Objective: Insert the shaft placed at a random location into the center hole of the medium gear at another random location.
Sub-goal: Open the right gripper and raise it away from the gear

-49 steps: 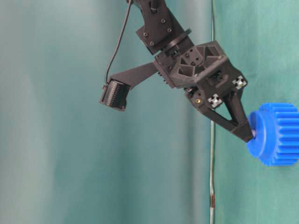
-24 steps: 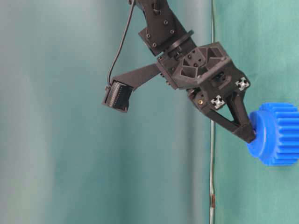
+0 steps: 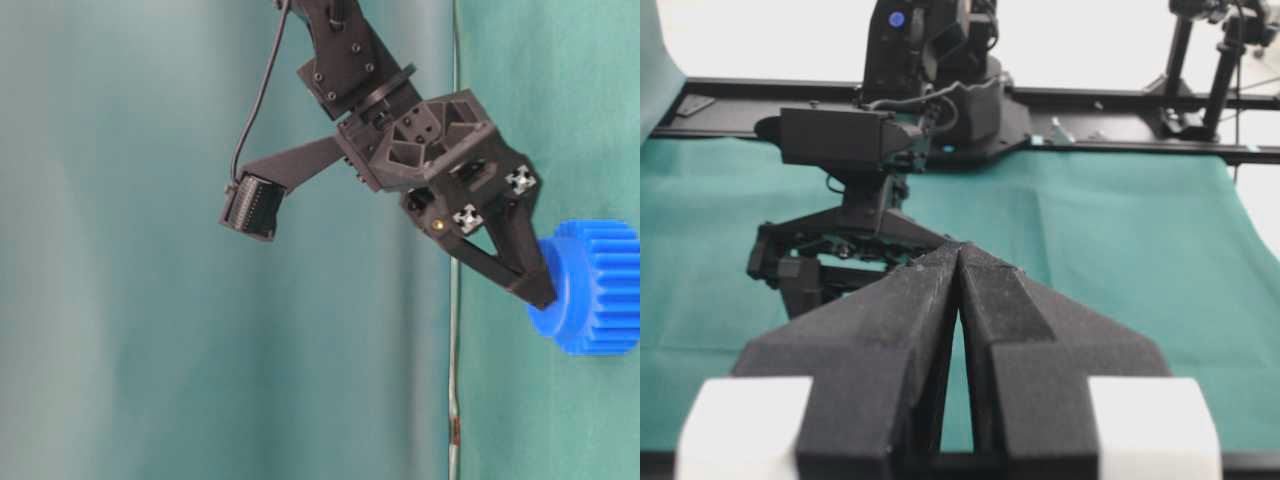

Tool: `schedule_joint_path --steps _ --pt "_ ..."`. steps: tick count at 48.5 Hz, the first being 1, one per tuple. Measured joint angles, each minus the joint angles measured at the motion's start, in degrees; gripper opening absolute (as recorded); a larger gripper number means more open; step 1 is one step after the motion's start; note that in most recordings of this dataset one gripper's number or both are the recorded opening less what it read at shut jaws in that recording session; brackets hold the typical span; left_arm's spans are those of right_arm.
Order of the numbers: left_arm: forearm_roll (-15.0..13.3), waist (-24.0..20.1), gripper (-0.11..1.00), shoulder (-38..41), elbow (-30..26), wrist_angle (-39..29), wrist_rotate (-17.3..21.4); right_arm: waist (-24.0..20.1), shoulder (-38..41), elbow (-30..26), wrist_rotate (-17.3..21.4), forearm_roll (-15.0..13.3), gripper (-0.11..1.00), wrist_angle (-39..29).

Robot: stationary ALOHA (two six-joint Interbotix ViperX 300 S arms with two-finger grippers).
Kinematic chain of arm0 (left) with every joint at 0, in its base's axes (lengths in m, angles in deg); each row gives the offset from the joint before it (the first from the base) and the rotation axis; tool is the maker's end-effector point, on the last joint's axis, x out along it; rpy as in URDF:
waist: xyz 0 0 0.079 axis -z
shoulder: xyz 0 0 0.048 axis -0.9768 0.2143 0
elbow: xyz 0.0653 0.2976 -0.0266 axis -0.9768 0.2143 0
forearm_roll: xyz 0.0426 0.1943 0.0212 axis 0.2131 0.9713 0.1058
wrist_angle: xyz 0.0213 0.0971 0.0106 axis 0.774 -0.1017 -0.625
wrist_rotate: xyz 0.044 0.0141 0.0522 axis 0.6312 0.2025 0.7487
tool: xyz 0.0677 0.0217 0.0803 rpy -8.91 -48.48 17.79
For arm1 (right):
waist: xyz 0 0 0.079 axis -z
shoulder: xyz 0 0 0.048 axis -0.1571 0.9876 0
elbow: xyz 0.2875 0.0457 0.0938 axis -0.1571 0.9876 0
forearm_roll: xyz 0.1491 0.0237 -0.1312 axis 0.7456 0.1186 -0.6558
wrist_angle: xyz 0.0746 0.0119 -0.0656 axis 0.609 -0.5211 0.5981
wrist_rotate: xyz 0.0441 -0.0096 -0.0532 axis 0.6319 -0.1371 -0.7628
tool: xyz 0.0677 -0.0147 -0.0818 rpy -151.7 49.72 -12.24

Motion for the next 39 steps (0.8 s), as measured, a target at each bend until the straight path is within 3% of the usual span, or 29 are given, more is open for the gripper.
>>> schedule_joint_path --steps 5,11,21,39 --pt "0.0 0.0 0.01 0.1 0.0 0.0 0.0 0.0 0.0 -0.1 0.0 0.0 0.95 0.4" --pt "0.1 0.0 0.01 0.0 0.0 0.0 0.0 0.1 0.0 -0.1 0.0 0.0 0.89 0.5" --pt "0.0 0.1 0.01 0.1 0.0 0.0 0.0 0.1 -0.2 -0.1 0.0 0.1 0.9 0.5" --pt "0.0 0.1 0.01 0.1 0.0 0.0 0.0 0.1 -8.7 0.0 -0.1 -0.8 0.89 -2.5"
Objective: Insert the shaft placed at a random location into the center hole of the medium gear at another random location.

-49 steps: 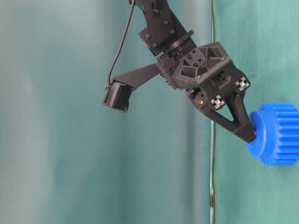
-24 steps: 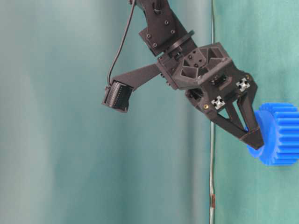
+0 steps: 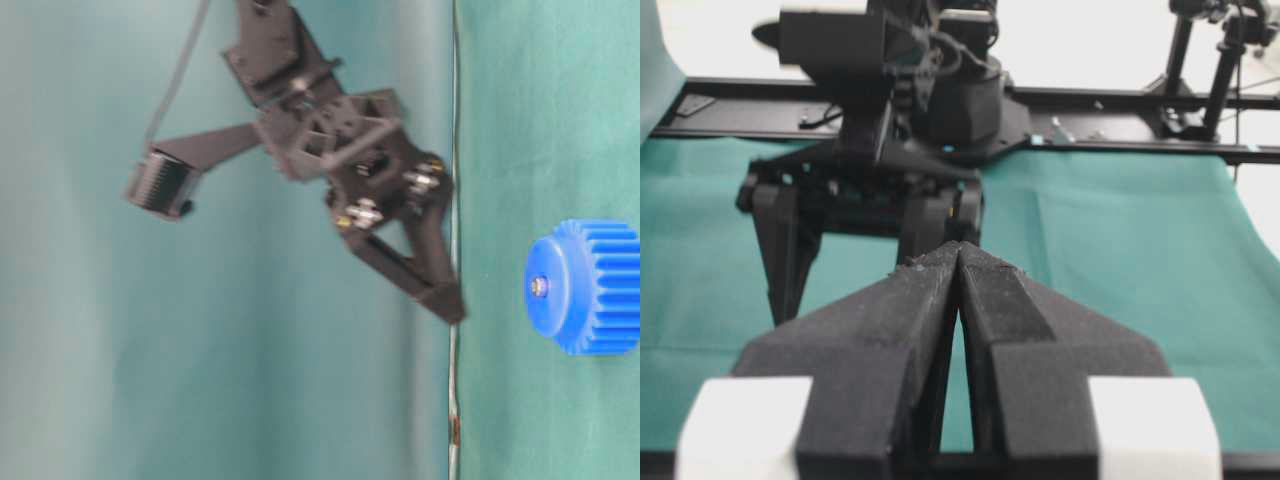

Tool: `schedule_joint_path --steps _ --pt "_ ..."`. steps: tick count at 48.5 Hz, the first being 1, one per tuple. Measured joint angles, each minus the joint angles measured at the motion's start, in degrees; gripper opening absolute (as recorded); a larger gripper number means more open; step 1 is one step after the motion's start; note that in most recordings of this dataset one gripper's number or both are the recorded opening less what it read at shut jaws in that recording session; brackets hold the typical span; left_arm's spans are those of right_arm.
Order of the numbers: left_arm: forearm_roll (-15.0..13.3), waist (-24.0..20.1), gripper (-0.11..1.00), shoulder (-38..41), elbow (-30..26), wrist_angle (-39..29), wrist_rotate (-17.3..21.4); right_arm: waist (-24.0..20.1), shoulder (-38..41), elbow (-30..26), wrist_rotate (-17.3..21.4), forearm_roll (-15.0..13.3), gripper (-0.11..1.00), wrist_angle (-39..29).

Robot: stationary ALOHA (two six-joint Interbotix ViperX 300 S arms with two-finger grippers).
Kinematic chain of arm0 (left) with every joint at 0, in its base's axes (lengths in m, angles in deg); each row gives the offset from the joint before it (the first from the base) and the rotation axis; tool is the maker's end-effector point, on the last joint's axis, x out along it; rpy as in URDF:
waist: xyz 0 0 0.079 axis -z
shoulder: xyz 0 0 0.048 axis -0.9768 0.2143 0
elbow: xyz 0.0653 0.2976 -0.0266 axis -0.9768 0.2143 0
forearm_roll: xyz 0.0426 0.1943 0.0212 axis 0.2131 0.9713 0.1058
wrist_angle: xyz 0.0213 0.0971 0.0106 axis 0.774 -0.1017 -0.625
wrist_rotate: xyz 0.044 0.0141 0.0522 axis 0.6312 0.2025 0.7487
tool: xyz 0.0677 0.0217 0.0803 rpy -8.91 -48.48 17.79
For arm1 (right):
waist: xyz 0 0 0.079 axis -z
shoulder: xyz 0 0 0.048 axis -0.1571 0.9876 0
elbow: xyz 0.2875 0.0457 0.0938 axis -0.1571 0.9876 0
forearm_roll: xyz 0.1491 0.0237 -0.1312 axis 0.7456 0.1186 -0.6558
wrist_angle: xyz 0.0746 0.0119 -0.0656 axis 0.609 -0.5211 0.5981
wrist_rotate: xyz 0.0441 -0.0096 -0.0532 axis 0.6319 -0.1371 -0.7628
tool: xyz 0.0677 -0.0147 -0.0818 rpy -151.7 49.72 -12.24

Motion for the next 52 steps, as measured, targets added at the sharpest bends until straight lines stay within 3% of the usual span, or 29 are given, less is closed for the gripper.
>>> schedule_joint_path --steps 18,52 --pt "0.1 0.0 0.01 -0.1 0.0 0.0 0.0 0.0 -7.5 3.6 0.0 -0.1 0.89 -1.3" --pt "0.1 0.0 0.0 -0.1 0.0 0.0 0.0 0.0 -23.2 17.3 0.0 -0.2 0.89 0.9"
